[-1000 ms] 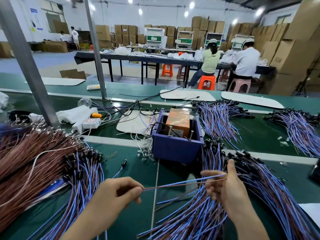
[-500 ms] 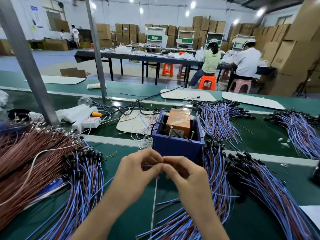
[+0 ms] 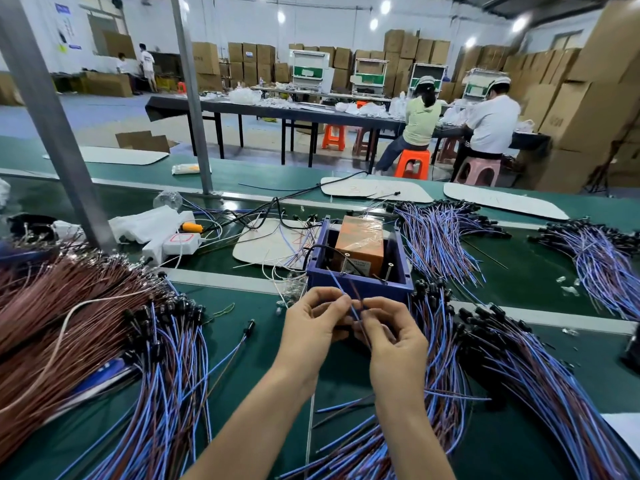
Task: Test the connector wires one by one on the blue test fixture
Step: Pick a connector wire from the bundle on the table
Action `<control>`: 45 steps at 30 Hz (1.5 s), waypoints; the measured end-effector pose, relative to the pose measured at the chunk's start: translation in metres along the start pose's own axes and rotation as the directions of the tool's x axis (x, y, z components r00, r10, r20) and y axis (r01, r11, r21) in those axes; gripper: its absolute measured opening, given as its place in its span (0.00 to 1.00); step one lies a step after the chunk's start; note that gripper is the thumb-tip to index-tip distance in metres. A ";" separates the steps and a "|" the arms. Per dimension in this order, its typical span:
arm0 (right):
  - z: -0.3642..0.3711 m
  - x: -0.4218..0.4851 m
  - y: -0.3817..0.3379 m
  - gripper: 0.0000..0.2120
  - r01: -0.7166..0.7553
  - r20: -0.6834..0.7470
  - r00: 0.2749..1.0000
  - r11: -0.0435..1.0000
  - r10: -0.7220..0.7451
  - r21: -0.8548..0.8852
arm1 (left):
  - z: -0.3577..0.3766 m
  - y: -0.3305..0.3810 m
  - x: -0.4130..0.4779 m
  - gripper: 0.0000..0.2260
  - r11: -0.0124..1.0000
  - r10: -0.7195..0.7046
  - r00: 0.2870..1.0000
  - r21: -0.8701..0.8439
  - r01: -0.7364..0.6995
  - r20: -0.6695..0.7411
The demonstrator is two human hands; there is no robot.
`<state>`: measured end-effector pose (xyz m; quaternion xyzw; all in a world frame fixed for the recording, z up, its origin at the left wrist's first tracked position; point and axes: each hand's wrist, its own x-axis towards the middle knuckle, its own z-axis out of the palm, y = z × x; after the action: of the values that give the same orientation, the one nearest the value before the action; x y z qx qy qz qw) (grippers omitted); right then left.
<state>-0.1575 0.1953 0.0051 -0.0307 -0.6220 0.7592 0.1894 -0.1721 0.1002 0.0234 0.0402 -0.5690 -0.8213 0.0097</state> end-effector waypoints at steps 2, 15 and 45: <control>-0.003 0.007 0.008 0.15 -0.032 -0.093 0.995 0.999 0.031 -0.010 | -0.001 -0.002 0.010 0.04 0.998 -0.016 1.000 0.067 0.017 -0.015; -0.008 0.038 0.037 0.14 -0.224 -0.355 0.906 0.973 0.230 0.057 | 0.000 -0.011 0.054 0.03 0.967 -0.071 0.994 0.241 0.088 -0.077; -0.008 0.033 0.032 0.14 -0.212 -0.346 0.908 0.972 0.235 0.104 | -0.001 -0.011 0.057 0.04 0.973 -0.092 0.995 0.208 0.099 -0.044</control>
<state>-0.1934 0.2081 -0.0208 -0.2324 -0.5451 0.7772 0.2115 -0.2282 0.0997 0.0098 0.0824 -0.6498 -0.7552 -0.0245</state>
